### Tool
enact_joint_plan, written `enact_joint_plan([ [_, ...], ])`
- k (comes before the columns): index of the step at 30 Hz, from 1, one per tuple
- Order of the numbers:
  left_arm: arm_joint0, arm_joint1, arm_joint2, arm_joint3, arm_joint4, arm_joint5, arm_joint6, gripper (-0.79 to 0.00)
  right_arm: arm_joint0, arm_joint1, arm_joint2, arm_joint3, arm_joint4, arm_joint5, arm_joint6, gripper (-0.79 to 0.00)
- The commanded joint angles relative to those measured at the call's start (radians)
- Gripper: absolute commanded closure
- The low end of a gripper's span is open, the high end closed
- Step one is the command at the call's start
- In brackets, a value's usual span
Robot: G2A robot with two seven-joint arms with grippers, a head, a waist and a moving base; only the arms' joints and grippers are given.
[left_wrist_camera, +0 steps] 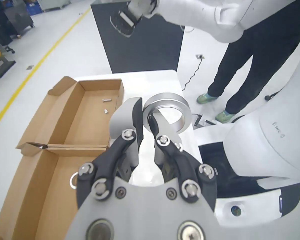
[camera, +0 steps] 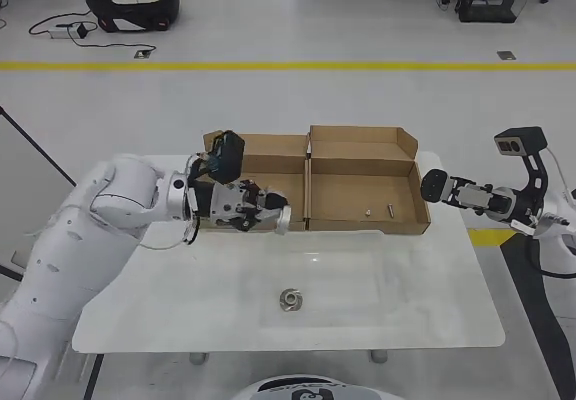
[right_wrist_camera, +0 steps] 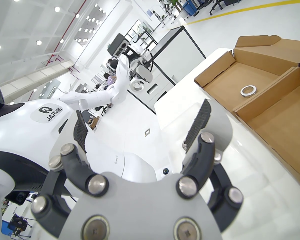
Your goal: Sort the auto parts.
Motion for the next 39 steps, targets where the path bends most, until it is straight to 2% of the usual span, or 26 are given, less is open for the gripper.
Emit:
enact_joint_plan([
  [1,0.009,0.01,-0.018,-0.02,-0.021,0.0,0.037,0.0,0.0,0.0,0.0,0.0,0.0,0.0,0.0,-0.785],
  [12,0.061,0.053,-0.119,-0.151,-0.09,0.0,0.307,0.0,0.0,0.0,0.0,0.0,0.0,0.0,0.0,-0.785],
  [18,0.091,0.063,-0.144,-0.218,-0.024,0.0,0.514,0.0,0.0,0.0,0.0,0.0,0.0,0.0,0.0,-0.785],
  [39,0.091,0.063,-0.144,-0.218,-0.024,0.0,0.514,0.0,0.0,0.0,0.0,0.0,0.0,0.0,0.0,-0.785],
])
